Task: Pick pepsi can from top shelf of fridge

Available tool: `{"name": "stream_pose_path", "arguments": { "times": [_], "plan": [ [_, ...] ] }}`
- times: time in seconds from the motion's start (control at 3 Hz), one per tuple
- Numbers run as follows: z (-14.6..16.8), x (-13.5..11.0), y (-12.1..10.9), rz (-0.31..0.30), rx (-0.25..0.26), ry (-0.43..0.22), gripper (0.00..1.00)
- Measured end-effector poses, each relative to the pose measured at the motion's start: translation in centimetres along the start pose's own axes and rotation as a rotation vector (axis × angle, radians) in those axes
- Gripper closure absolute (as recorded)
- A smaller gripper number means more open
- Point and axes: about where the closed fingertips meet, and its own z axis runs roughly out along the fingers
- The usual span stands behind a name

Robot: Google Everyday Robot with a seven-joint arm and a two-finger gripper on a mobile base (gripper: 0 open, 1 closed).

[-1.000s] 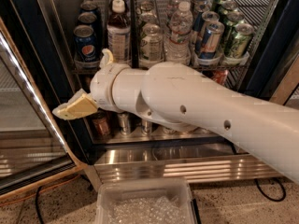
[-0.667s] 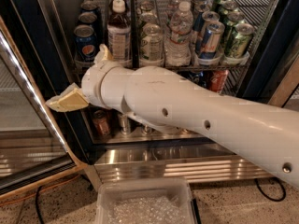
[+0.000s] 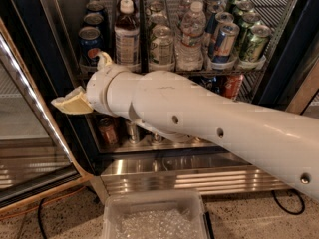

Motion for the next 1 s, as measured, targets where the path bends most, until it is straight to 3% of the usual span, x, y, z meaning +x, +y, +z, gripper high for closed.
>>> {"name": "stream_pose_path", "arguments": {
  "times": [0.33,0.67,1.0],
  "plan": [
    [0.00,0.00,0.00,0.000,0.000,0.000,0.41],
    [0.00,0.00,0.00,0.000,0.000,0.000,0.45],
    [0.16,-0.14,-0.58,-0.004,0.028,-0.005,0.39]
  ]
}}
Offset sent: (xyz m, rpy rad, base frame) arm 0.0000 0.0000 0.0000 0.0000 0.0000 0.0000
